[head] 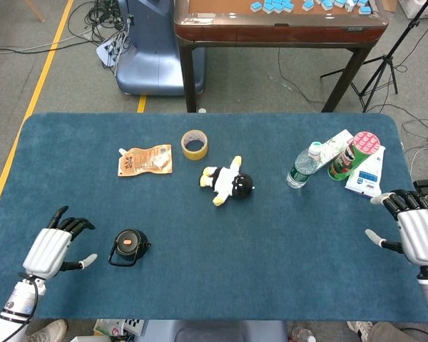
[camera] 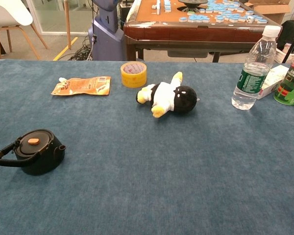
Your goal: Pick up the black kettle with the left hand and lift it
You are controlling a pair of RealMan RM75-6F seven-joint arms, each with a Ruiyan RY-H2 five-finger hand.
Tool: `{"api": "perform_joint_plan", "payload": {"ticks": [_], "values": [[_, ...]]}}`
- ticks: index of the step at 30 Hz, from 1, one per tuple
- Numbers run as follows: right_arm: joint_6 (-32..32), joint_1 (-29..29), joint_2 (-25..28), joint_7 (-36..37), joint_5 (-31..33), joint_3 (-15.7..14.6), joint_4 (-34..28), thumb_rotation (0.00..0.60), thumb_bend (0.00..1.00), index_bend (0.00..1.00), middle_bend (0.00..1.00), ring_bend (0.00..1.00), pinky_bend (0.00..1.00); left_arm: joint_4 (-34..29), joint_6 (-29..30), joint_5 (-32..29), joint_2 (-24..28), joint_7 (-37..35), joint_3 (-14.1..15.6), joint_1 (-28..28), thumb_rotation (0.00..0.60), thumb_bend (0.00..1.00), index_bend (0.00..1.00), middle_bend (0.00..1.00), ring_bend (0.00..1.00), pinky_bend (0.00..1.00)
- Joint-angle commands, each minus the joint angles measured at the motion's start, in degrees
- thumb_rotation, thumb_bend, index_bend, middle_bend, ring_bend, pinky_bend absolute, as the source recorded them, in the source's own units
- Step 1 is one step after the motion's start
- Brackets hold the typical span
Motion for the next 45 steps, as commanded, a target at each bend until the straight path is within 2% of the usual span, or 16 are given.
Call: {"api": "perform_joint_plan", "payload": {"ticks": [1, 3, 5, 8, 11, 15, 18, 23, 24, 36, 45], "values": [[-0.2, 0.1, 0.1, -0.1, 0.4, 0.0, 0.0, 0.6, 0.15, 0.35, 0.36, 0.23, 0.22, -0.2, -4.9, 1.4, 0.5, 0.9, 0.7, -3.5, 0.494, 0.17, 0.34, 0.32, 0.27, 0.02], [-0.4, 0.0, 0.1, -0.2, 0.8, 0.0, 0.1, 0.6, 0.15, 0.35, 0.36, 0.23, 0.22, -1.0, -7.1, 0.8, 0.3, 2.5, 0.8, -4.6, 0.464, 0.17, 0.34, 0.32, 0.27, 0.02], [-0.4, -0.1, 0.1, 0.0, 1.1, -0.1, 0.3, 0.6, 0.15, 0.35, 0.36, 0.23, 0.22, -2.3, -8.8, -0.2, 0.2, 4.4, 0.9, -5.3, 0.395, 0.17, 0.34, 0.32, 0.27, 0.02], [-0.6, -0.3, 0.0, 0.4, 1.5, -0.2, 0.7, 0.6, 0.15, 0.35, 0.36, 0.23, 0.22, -4.5, -10.3, -1.6, 0.1, 7.4, 1.2, -5.8, 0.334, 0.17, 0.34, 0.32, 0.27, 0.02], [-0.5, -0.5, -0.1, 0.8, 1.8, -0.4, 1.2, 0.6, 0.15, 0.35, 0.36, 0.23, 0.22, -6.3, -10.3, -2.4, -0.4, 10.0, 1.5, -5.8, 0.291, 0.17, 0.34, 0.32, 0.27, 0.02], [-0.4, -0.9, -0.2, 1.5, 2.2, -0.6, 1.8, 0.6, 0.15, 0.35, 0.36, 0.23, 0.22, -6.3, -9.0, -2.6, -2.9, 12.1, 1.2, -5.6, 0.266, 0.17, 0.33, 0.32, 0.28, 0.02], [0.0, -1.2, -0.2, 2.0, 2.3, -0.7, 2.1, 0.6, 0.15, 0.35, 0.36, 0.23, 0.22, -5.4, -7.6, -2.5, -5.3, 13.4, 0.6, -5.5, 0.319, 0.17, 0.32, 0.32, 0.28, 0.02], [0.7, -1.9, -0.1, 2.6, 2.3, -0.9, 2.4, 0.6, 0.15, 0.35, 0.36, 0.23, 0.22, -4.3, -8.0, -3.9, -8.4, 15.5, -0.1, -6.3, 0.472, 0.17, 0.32, 0.32, 0.28, 0.02], [0.9, -2.0, -0.1, 2.7, 2.3, -1.0, 2.4, 0.6, 0.15, 0.35, 0.36, 0.23, 0.22, -4.2, -8.3, -4.3, -8.8, 15.9, -0.2, -6.5, 0.487, 0.17, 0.32, 0.32, 0.28, 0.02], [1.9, -3.4, 0.4, 4.1, 2.9, -1.3, 3.1, 0.6, 0.15, 0.35, 0.36, 0.23, 0.22, -1.6, -10.8, -8.4, -13.4, 20.3, -0.9, -8.9, 0.489, 0.17, 0.31, 0.32, 0.27, 0.02], [1.8, -3.6, 0.3, 4.5, 3.0, -1.4, 3.5, 0.6, 0.15, 0.35, 0.36, 0.23, 0.22, -0.7, -11.4, -9.6, -12.7, 24.2, 0.2, -9.5, 0.525, 0.17, 0.31, 0.32, 0.27, 0.02]]}}
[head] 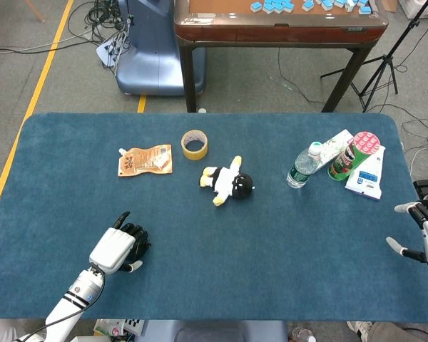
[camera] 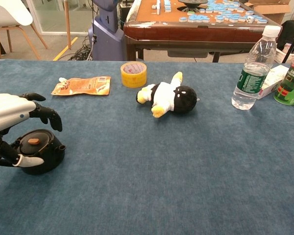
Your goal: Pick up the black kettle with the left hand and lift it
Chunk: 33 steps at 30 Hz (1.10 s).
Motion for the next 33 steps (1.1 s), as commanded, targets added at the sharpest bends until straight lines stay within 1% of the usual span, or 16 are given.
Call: {"api": "perform_joint_plan", "payload": {"ticks": [1, 8, 12, 15, 17, 18, 20, 21, 22, 23, 26, 28, 33], "values": [[0.0, 0.0, 0.0, 0.0, 0.0, 0.0, 0.0, 0.6, 0.15, 0.35, 0.36, 0.23, 0.22, 0.2, 0.0, -0.7, 0.6, 1.1, 0.3, -0.1, 0.527, 0.17, 0.31, 0.32, 0.27, 0.02], [0.1, -0.3, -0.1, -0.2, 0.0, -0.1, -0.2, 0.6, 0.15, 0.35, 0.36, 0.23, 0.22, 1.6, 0.7, -2.3, 1.0, 3.8, 0.2, -0.3, 0.545, 0.17, 0.31, 0.32, 0.27, 0.02], [0.2, -0.4, -0.1, -0.4, 0.0, -0.1, -0.3, 0.6, 0.15, 0.35, 0.36, 0.23, 0.22, 1.7, 1.5, -2.7, 1.2, 3.4, -0.4, -0.3, 0.546, 0.17, 0.31, 0.32, 0.27, 0.02], [0.4, -0.5, 0.0, -0.5, -0.1, -0.1, -0.4, 0.6, 0.15, 0.35, 0.36, 0.23, 0.22, 0.5, 1.3, -2.6, 2.0, 1.4, -0.4, -0.4, 0.548, 0.17, 0.31, 0.32, 0.27, 0.02], [0.4, -0.6, 0.0, -0.5, -0.1, -0.1, -0.5, 0.6, 0.15, 0.35, 0.36, 0.23, 0.22, -0.1, 1.2, -1.2, 3.1, -0.9, 0.1, -0.5, 0.536, 0.17, 0.31, 0.32, 0.27, 0.02], [0.4, -0.6, 0.0, -0.5, -0.1, -0.1, -0.5, 0.6, 0.15, 0.35, 0.36, 0.23, 0.22, -0.2, 1.5, -0.4, 3.5, -1.8, 0.3, -0.4, 0.51, 0.17, 0.31, 0.32, 0.27, 0.02], [0.5, -0.6, 0.0, -0.4, -0.2, -0.1, -0.5, 0.6, 0.15, 0.35, 0.36, 0.23, 0.22, 0.1, 2.3, 1.4, 4.1, -3.6, 0.8, -0.2, 0.429, 0.17, 0.31, 0.32, 0.27, 0.02], [0.5, -0.7, 0.0, -0.4, -0.2, -0.2, -0.5, 0.6, 0.15, 0.35, 0.36, 0.23, 0.22, 0.3, 2.8, 2.4, 4.4, -4.5, 1.1, 0.0, 0.379, 0.17, 0.31, 0.32, 0.27, 0.02], [0.5, -0.7, 0.0, -0.4, -0.2, -0.2, -0.5, 0.6, 0.15, 0.35, 0.36, 0.23, 0.22, 0.4, 2.9, 3.1, 4.7, -5.3, 1.4, 0.0, 0.348, 0.17, 0.32, 0.32, 0.27, 0.02], [0.5, -0.7, -0.1, -0.4, -0.3, -0.2, -0.5, 0.6, 0.15, 0.35, 0.36, 0.23, 0.22, 0.6, 3.1, 3.8, 4.9, -6.1, 1.7, 0.1, 0.332, 0.17, 0.32, 0.32, 0.27, 0.02], [0.6, -0.8, 0.0, -0.4, -0.3, -0.2, -0.5, 0.6, 0.15, 0.35, 0.36, 0.23, 0.22, 1.2, 3.2, 5.8, 6.0, -7.1, 2.7, 0.2, 0.242, 0.17, 0.33, 0.32, 0.27, 0.02], [0.7, -0.9, 0.0, -0.4, -0.3, -0.2, -0.6, 0.6, 0.15, 0.35, 0.36, 0.23, 0.22, 1.1, 3.1, 6.0, 6.5, -7.3, 3.1, 0.3, 0.22, 0.17, 0.34, 0.32, 0.27, 0.02], [0.7, -1.0, -0.1, -0.6, -0.5, -0.3, -0.8, 0.6, 0.15, 0.35, 0.36, 0.23, 0.22, 1.2, 3.4, 6.2, 7.0, -7.6, 3.7, 0.8, 0.211, 0.17, 0.37, 0.36, 0.28, 0.02]]}}
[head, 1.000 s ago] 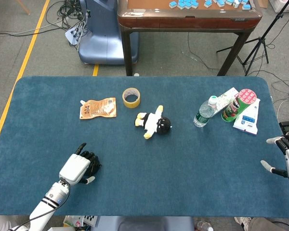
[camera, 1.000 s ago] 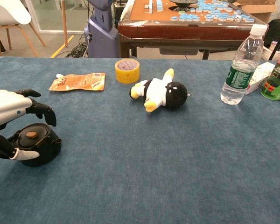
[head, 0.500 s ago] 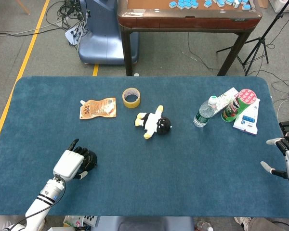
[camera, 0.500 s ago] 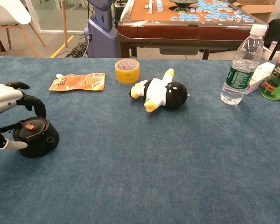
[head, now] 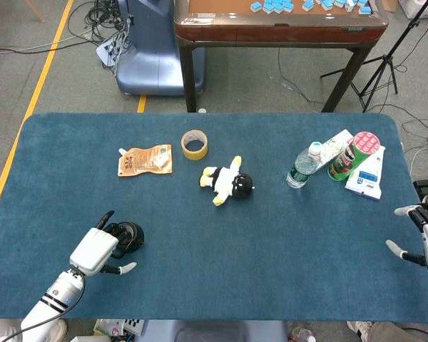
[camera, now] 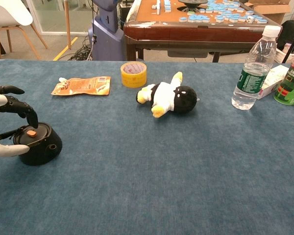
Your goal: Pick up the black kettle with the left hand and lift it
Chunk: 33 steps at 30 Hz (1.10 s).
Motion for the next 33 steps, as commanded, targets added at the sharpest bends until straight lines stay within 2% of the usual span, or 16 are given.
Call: {"api": "perform_joint_plan", "payload": {"ticks": [1, 14, 33], "values": [[0.0, 0.0, 0.0, -0.1, -0.1, 0.0, -0.1, 0.6, 0.15, 0.35, 0.36, 0.23, 0.22, 0.2, 0.2, 0.1, 0.1, -0.2, 0.2, 0.3, 0.212, 0.17, 0.38, 0.37, 0.28, 0.02], [0.3, -0.3, 0.2, -1.1, -0.3, -0.2, -1.3, 0.6, 0.15, 0.35, 0.36, 0.23, 0.22, 2.1, 0.5, 0.3, 0.2, -1.9, 1.3, 1.4, 0.211, 0.17, 0.44, 0.43, 0.34, 0.02], [0.7, -1.0, 0.3, -1.3, 0.0, -0.3, -1.5, 0.6, 0.15, 0.35, 0.36, 0.23, 0.22, 1.9, -1.2, 0.2, -1.0, -0.6, 1.7, 1.2, 0.211, 0.17, 0.44, 0.44, 0.35, 0.02]]}}
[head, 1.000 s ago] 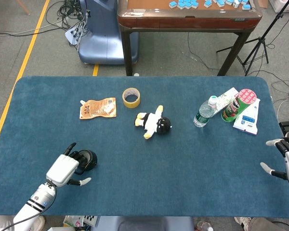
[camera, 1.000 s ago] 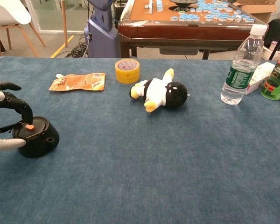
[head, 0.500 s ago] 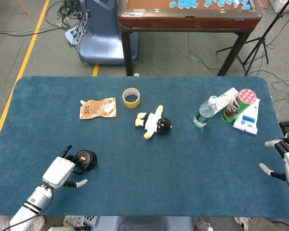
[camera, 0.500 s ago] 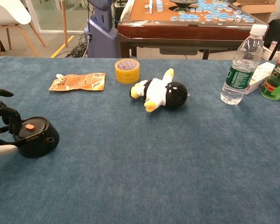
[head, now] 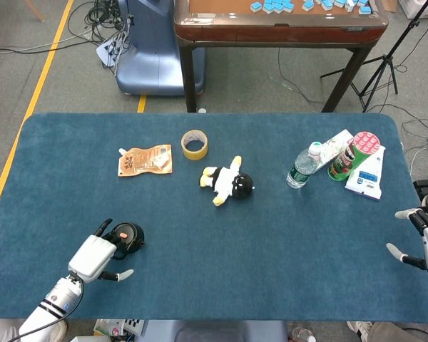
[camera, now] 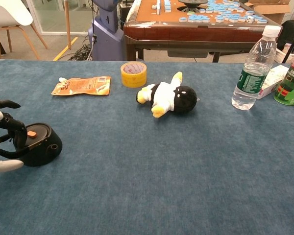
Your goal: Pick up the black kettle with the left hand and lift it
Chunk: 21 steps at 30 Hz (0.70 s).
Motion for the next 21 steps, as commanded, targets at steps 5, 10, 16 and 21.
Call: {"api": "perform_joint_plan", "payload": {"ticks": [5, 10, 16, 21], "values": [[-0.1, -0.1, -0.1, 0.0, 0.1, 0.0, 0.1, 0.6, 0.15, 0.35, 0.36, 0.23, 0.22, 0.2, 0.1, -0.6, -0.1, 1.2, -0.3, 0.1, 0.214, 0.17, 0.44, 0.44, 0.35, 0.02], [-0.2, -0.1, 0.0, -0.1, 0.2, 0.1, 0.0, 0.6, 0.15, 0.35, 0.36, 0.23, 0.22, -0.1, 0.1, -0.9, 0.4, 1.6, -0.2, 0.3, 0.214, 0.17, 0.46, 0.46, 0.36, 0.02], [-0.2, 0.0, 0.0, -0.3, 0.2, 0.1, 0.0, 0.6, 0.15, 0.35, 0.36, 0.23, 0.22, -0.4, 0.1, -0.6, 0.4, 1.6, 0.1, 0.4, 0.213, 0.17, 0.48, 0.49, 0.39, 0.02], [-0.1, -0.2, 0.0, -0.3, 0.3, 0.1, -0.1, 0.6, 0.15, 0.35, 0.36, 0.23, 0.22, -0.1, -0.3, -0.7, -0.1, 1.7, 0.0, 0.3, 0.211, 0.17, 0.49, 0.5, 0.39, 0.02]]}}
